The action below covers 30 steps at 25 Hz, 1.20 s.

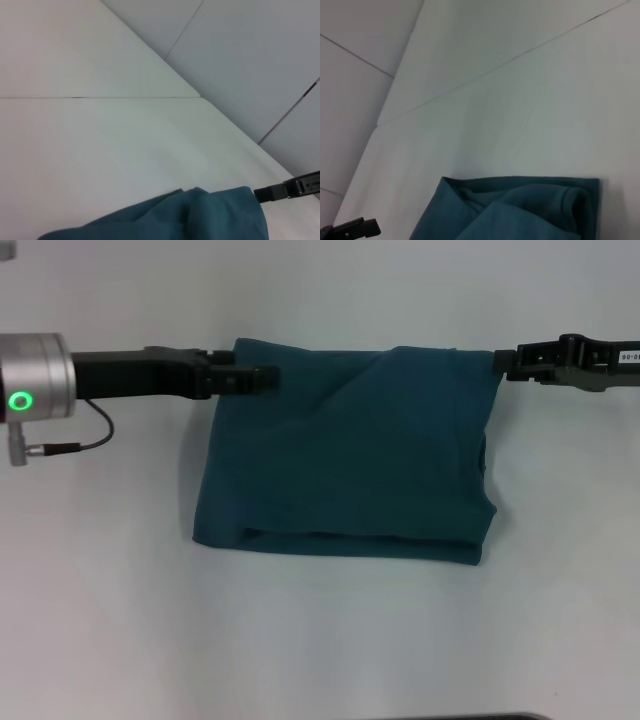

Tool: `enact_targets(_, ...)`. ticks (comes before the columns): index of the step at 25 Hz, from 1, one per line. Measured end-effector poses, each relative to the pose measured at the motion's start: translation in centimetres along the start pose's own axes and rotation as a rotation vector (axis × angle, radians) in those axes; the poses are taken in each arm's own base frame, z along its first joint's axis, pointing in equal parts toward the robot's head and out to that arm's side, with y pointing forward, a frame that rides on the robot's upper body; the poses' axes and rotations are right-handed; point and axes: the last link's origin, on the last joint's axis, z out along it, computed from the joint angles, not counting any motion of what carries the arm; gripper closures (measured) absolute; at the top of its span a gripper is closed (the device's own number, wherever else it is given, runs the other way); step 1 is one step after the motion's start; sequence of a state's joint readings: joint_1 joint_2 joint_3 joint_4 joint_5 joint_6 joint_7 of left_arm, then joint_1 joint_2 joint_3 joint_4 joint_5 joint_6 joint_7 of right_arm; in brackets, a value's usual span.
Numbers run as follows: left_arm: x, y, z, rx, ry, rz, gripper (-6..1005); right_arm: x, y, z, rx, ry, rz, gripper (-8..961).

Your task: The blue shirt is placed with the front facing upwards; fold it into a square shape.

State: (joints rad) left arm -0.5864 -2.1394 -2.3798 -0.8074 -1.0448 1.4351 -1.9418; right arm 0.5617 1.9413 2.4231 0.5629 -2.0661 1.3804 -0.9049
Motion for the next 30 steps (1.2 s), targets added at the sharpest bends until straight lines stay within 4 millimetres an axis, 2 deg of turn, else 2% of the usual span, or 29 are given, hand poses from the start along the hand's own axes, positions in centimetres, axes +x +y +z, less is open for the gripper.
enact_targets(4, 0.3, 0.3, 1.1, 0.006, -0.002, 0.021, 88, 0.0, -0.2, 0.2, 0.015, -0.012, 0.005, 565)
enact_targets(11, 0.1, 0.2, 2.9, 0.026, -0.024, 0.019, 92, -0.3, 0.2, 1.2, 0.016, -0.02, -0.007, 568)
enact_targets(19, 0.2, 0.2, 3.4, 0.029, -0.033, 0.028, 92, -0.5, 0.3, 1.4, 0.01, -0.03, -0.005, 576)
enact_targets(24, 0.2, 0.3, 3.4, 0.024, -0.033, 0.029, 93, -0.3, 0.1, 1.1, 0.01, -0.037, -0.016, 758)
enact_targets(30, 0.2, 0.3, 3.3, 0.023, -0.039, 0.027, 93, -0.2, 0.2, 0.4, -0.023, -0.062, -0.04, 887)
